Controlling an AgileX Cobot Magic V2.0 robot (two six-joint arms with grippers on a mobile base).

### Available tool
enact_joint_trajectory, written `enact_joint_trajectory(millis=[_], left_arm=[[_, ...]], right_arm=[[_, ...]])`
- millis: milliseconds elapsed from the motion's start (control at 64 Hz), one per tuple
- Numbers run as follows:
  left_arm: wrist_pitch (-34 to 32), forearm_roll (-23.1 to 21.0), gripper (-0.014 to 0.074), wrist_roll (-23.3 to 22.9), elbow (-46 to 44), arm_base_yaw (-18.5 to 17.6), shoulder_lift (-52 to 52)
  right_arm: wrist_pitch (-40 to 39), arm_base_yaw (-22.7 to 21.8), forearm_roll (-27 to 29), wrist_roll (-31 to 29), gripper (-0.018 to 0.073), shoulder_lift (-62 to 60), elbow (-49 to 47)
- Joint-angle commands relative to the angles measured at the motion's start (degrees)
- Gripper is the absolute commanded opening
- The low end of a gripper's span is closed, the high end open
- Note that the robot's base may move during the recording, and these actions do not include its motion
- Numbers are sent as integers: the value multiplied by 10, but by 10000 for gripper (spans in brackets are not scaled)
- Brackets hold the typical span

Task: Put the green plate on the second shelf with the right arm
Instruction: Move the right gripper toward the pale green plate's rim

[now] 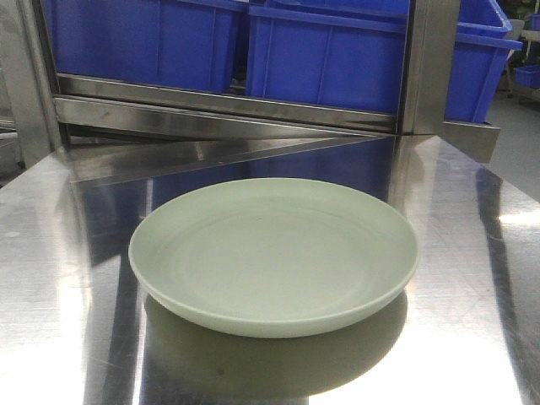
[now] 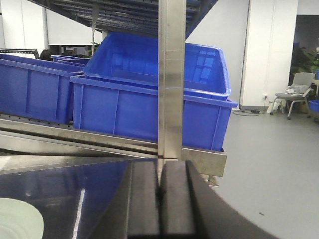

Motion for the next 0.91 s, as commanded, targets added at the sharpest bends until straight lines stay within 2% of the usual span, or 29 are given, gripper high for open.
enact_joint_trajectory(millis=[0, 125, 297, 390, 531, 656, 749, 890], left_arm=[[-48, -3, 130, -1, 23, 0, -10], [-48, -3, 130, -1, 23, 0, -10], [-48, -3, 130, -1, 23, 0, -10], [-48, -3, 130, -1, 23, 0, -10], [-48, -3, 130, -1, 23, 0, -10], [-48, -3, 130, -1, 23, 0, -10], [-48, -3, 130, -1, 23, 0, -10], [-48, -3, 130, -1, 23, 0, -10]], right_arm=[[-59, 1, -6, -3, 78, -10, -10], [-87, 1, -6, -3, 78, -10, -10], [-200, 1, -6, -1, 78, -10, -11], [-196, 1, -6, 34, 78, -10, -35], [-67, 1, -6, 109, 78, 9, -153], [154, 1, 13, 189, 78, 81, -303], [274, 1, 34, 194, 73, 161, -403], [408, 2, 57, 192, 47, 270, -522]])
